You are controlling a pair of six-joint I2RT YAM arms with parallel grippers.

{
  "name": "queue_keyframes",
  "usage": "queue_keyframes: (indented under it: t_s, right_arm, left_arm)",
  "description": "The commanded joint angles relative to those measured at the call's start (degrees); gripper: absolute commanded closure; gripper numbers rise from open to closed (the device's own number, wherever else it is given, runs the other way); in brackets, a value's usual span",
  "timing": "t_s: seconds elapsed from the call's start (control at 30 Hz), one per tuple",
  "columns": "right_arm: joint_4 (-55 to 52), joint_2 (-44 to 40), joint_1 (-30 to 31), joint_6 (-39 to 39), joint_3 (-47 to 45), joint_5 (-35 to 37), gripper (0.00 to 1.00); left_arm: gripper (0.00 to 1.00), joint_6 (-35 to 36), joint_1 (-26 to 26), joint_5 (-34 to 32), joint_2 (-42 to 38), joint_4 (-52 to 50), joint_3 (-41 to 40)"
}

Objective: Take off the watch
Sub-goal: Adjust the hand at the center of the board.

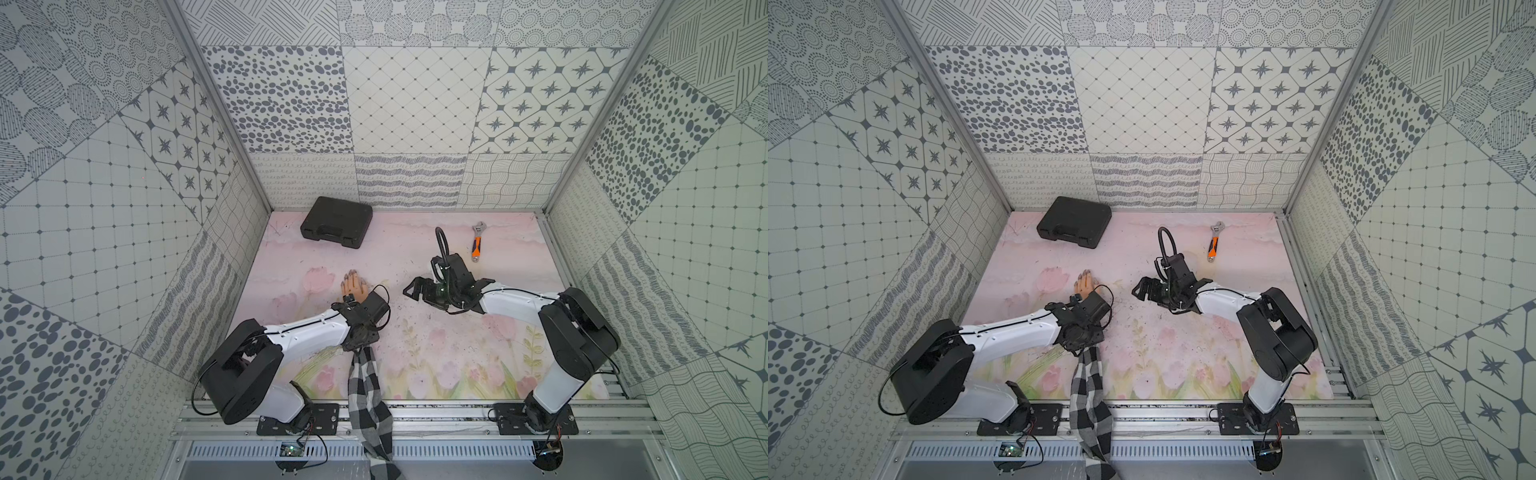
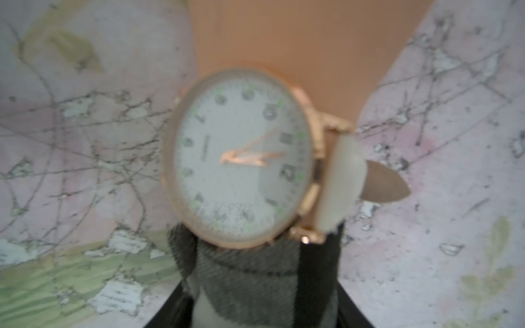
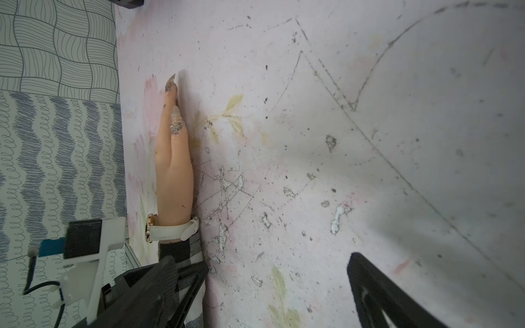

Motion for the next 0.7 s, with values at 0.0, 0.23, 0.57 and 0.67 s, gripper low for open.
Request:
queue_keyframes:
  t_s: [0.0,0.23,0.57,0.67]
  right_arm:
    - [5.88,-2.24,0.01,1.85,-1.43,-1.86,0.04]
    - [20.24,-2.28,-1.27,11.56,-7.51,-5.34,0.04]
    - [25.96,-2.64,-1.47,15.17,-10.79,-5.75,0.08]
    - [26.78,-2.47,-1.55,15.45,-11.12,-5.91,0.12]
  left_arm:
    - [0.62,5.15,-2.34,2.01,2.02,6.81,4.13]
    - [0.63,4.86,-7.67,3.17,3.98,11.55,8.02]
    - [0.63,3.48,-11.64,4.17,6.56,13.57,11.29]
    - [0.63,3.04,-11.96,4.67,6.75,14.43,11.65]
